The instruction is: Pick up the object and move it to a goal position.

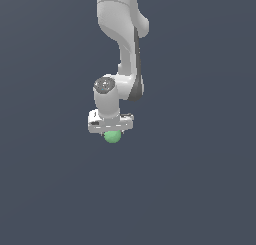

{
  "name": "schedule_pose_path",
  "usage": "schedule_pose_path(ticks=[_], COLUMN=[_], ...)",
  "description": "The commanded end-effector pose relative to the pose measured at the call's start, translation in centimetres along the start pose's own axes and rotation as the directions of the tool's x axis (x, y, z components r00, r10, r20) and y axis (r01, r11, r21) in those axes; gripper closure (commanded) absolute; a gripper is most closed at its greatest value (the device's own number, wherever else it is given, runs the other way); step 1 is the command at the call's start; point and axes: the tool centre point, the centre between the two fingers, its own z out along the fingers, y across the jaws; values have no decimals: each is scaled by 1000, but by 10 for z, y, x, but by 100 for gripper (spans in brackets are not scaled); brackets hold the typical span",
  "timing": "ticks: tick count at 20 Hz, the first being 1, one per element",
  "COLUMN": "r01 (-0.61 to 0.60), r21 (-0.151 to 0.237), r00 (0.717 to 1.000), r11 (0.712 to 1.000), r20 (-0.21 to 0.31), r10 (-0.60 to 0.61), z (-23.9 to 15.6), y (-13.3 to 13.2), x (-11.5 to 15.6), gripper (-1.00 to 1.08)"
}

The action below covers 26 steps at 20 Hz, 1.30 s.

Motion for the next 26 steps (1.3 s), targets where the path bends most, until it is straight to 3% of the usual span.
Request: schedule_pose_path(ticks=[1,9,10,15,26], r01=[-2,-2,0,0,0], r21=[7,7,-1,-1,0], r00=[999,999,1000,1000,1000], r11=[1000,1000,1000,1000,1000], r20=[33,33,-3,-2,3], r10=[2,2,0,0,0], z=[18,18,0,-5,-52], y=[-2,-2,0,-5,-51], x=[-12,-12,1,0,-13], gripper=[108,108,108,108,108])
